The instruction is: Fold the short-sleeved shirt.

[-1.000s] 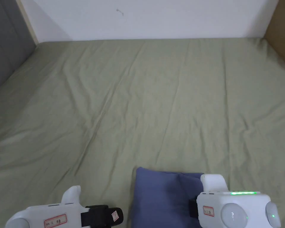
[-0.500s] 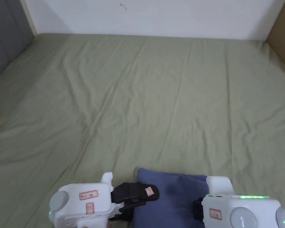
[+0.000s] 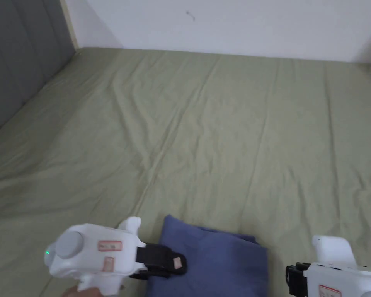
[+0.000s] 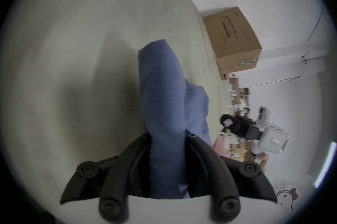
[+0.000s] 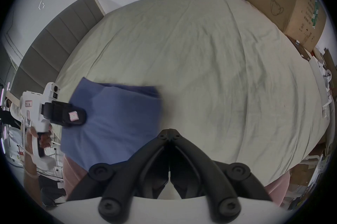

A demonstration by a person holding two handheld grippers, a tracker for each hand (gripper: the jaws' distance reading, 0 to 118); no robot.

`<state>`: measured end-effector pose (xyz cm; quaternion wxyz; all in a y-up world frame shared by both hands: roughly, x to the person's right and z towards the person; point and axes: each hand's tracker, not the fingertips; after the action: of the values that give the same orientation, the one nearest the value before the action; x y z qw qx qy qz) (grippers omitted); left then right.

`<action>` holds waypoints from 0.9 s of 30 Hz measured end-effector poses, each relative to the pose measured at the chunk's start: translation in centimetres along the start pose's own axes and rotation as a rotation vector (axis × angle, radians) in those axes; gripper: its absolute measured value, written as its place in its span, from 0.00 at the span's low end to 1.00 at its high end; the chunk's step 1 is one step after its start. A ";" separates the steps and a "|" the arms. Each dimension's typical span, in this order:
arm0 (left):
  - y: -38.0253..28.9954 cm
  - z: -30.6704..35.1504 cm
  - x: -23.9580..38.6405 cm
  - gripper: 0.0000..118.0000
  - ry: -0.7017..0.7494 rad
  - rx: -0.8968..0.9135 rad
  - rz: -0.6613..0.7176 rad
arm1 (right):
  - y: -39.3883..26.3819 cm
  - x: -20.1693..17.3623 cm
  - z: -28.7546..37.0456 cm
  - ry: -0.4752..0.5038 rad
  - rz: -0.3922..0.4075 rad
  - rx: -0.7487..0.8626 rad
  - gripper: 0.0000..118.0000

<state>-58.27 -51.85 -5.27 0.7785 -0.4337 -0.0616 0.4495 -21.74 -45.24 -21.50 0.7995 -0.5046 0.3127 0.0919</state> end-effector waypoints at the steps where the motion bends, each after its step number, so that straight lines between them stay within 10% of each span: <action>1: 0.5 2.5 -0.5 0.20 0.054 0.014 -0.003 | 0.1 -0.3 0.0 0.004 0.005 0.005 0.00; 14: 7.6 18.0 -8.4 0.27 1.279 -0.030 -0.190 | -0.9 -1.4 -1.5 0.000 0.015 -0.044 0.00; 17: 7.1 17.1 -9.0 0.68 1.297 -0.034 -0.229 | -1.0 -1.4 -1.6 -0.001 0.017 -0.053 0.00; 22: 7.0 17.9 -6.9 0.73 1.212 0.082 -0.127 | -0.9 -0.7 -1.4 0.001 0.014 -0.049 0.00; 24: 6.4 17.9 -4.8 0.66 1.138 0.117 -0.134 | -0.9 -0.3 -1.2 0.000 0.004 -0.041 0.00; 26: 5.6 17.1 -1.9 0.05 1.046 0.161 -0.170 | -0.9 0.2 -1.1 0.006 -0.012 -0.029 0.00; 27: 5.2 16.4 -0.7 0.00 1.007 0.170 -0.185 | -0.9 0.5 -1.0 0.007 -0.021 -0.025 0.00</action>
<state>-70.03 -41.12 1.24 0.7806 -0.5243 0.3192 0.1177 -21.35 -46.59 -21.37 0.7928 -0.5183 0.3090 0.0857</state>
